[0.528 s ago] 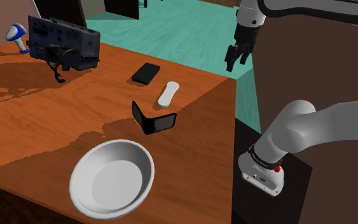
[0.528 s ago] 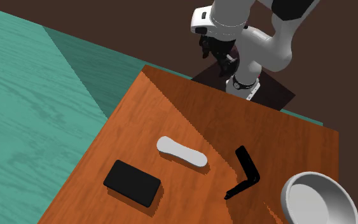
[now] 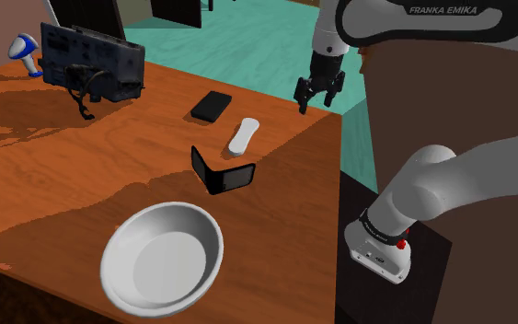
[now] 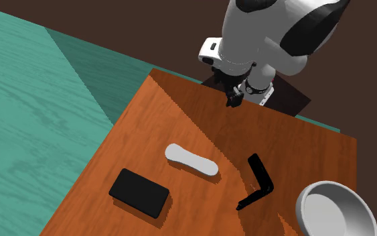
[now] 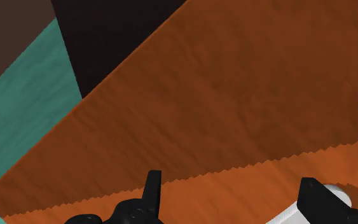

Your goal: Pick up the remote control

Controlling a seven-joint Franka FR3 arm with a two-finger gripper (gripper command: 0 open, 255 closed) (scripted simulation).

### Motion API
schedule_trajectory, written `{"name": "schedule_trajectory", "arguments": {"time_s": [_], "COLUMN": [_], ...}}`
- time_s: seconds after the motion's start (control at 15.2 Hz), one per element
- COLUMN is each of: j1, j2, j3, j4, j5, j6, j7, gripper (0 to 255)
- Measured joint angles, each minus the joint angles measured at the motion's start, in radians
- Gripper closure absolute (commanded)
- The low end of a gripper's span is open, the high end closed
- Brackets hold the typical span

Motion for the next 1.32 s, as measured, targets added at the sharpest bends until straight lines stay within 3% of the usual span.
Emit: {"name": "schedule_trajectory", "arguments": {"time_s": [0.59, 1.32], "j1": [-0.045, -0.088], "j2": [0.279, 0.68], "j3": [0.131, 0.189], "j4": [0.049, 0.257], "j5": [0.059, -0.022], "j6": [0.261, 0.486], "j7": [0.387, 0.828], "gripper": [0, 0]}}
